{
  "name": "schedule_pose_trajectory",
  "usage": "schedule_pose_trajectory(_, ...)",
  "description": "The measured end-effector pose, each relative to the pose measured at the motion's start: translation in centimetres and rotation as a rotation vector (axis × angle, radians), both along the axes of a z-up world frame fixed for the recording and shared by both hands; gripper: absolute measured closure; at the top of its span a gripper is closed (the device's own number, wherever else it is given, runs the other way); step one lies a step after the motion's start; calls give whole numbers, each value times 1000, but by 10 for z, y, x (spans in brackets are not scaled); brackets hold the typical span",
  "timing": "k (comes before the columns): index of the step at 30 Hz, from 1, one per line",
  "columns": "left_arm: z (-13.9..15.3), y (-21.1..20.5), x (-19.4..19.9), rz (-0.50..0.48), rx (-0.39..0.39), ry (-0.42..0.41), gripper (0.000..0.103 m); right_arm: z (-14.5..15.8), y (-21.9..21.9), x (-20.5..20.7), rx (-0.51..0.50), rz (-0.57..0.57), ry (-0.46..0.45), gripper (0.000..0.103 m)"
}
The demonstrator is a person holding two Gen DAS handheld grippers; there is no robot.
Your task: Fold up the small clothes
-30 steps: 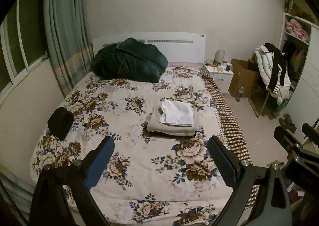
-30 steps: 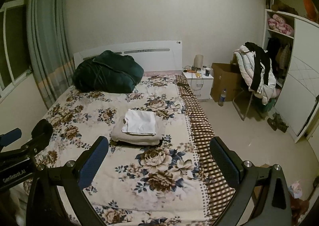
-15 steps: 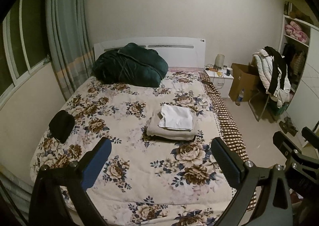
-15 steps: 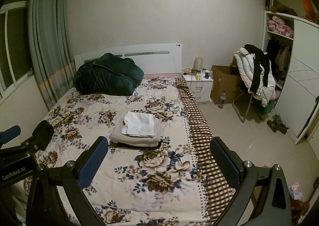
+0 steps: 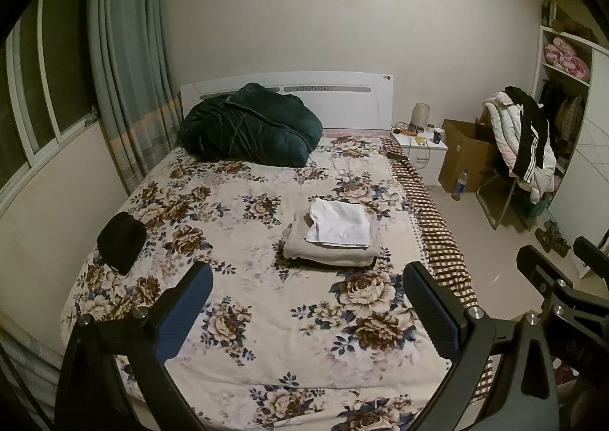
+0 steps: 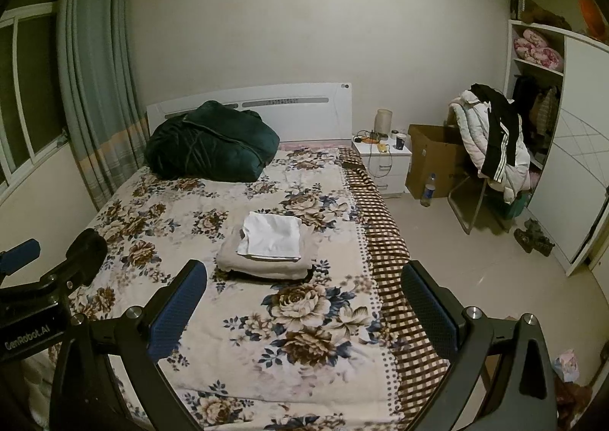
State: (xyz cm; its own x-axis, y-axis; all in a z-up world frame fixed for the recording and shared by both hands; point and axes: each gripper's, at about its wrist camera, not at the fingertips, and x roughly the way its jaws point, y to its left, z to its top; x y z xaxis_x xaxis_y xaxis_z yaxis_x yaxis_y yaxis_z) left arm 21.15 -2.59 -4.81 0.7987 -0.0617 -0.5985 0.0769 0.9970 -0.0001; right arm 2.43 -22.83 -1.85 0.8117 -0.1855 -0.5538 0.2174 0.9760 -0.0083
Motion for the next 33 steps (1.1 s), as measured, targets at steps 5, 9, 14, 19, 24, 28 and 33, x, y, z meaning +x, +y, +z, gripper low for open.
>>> schedule_pose_trajectory(5, 0, 2, -1, -3, -4, -1, 1, -1, 2, 0, 0, -3, 0, 0)
schedule_pose_trajectory(9, 1, 3, -2, -4, -6, 0, 1, -1, 2, -1, 0, -5, 0, 0)
schedule_pose_trajectory(14, 1, 2, -2, -3, -6, 3, 1, -1, 2, 0, 0, -2, 0, 0)
schedule_pose_trajectory(19, 1, 2, -7, -2, -5, 8, 1, -2, 5, 0, -4, -3, 4, 0)
schedule_pose_trajectory(24, 1, 1, -9, -5, -4, 17, 1, -5, 8, 1, 0, -6, 13, 0)
schedule_pose_trajectory(28, -2, 1, -2, -4, 0, 23, 1, -8, 8, 2, 2, -9, 14, 0)
schedule_pose_trajectory(33, -3, 2, -2, -4, 1, 27, 1, -12, 7, 3, 6, -10, 20, 0)
